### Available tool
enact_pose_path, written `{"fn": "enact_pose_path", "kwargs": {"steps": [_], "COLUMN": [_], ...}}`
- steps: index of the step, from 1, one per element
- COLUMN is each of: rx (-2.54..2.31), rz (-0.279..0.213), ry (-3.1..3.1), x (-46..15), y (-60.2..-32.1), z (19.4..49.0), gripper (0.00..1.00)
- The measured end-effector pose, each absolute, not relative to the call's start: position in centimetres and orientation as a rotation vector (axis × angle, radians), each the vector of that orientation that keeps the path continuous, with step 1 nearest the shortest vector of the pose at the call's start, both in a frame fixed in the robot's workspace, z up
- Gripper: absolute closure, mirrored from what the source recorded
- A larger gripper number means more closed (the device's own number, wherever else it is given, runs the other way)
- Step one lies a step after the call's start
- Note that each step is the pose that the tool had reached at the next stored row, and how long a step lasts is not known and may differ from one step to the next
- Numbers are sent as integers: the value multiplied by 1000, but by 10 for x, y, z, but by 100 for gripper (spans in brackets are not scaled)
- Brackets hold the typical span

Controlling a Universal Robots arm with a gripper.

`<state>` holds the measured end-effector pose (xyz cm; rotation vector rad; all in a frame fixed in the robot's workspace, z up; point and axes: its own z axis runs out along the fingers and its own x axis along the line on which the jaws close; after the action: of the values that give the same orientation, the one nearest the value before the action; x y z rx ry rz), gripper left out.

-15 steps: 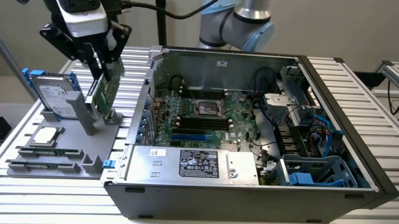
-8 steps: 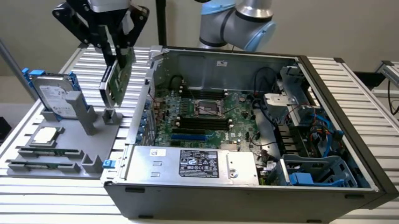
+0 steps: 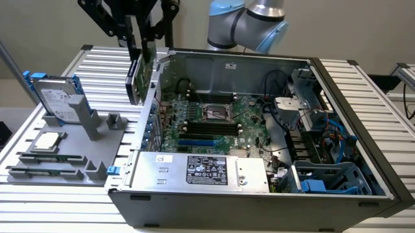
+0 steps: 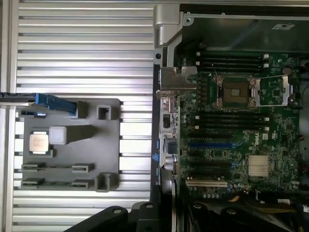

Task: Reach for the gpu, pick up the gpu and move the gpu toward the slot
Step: 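Pick up the gpu and move the gpu toward the slot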

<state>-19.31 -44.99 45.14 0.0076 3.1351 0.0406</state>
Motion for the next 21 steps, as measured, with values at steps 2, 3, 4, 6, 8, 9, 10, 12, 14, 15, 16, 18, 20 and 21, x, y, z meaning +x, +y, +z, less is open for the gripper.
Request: {"fn": "enact_pose_path", "kwargs": {"steps": [2, 3, 4, 6, 8, 9, 10, 12, 14, 15, 16, 18, 20, 21], "rx": [8, 8, 8, 8, 8, 8, 8, 8, 8, 8, 8, 8, 8, 8], "rz": [43, 44, 44, 44, 44, 44, 44, 44, 43, 42, 42, 40, 39, 38], "ry": [3137, 3137, 3138, 3139, 3141, 3142, 3144, 3147, 3150, 3151, 3152, 3155, 3158, 3159], "x": [-184, -180, -175, -166, -157, -152, -148, -139, -130, -125, -121, -111, -102, -98], "y": [-450, -450, -450, -450, -450, -450, -450, -450, -450, -450, -450, -449, -449, -449], "z": [452, 452, 452, 452, 452, 451, 451, 450, 448, 447, 446, 443, 441, 440], "gripper": [74, 74, 74, 74, 74, 74, 74, 74, 74, 74, 74, 74, 74, 74]}}
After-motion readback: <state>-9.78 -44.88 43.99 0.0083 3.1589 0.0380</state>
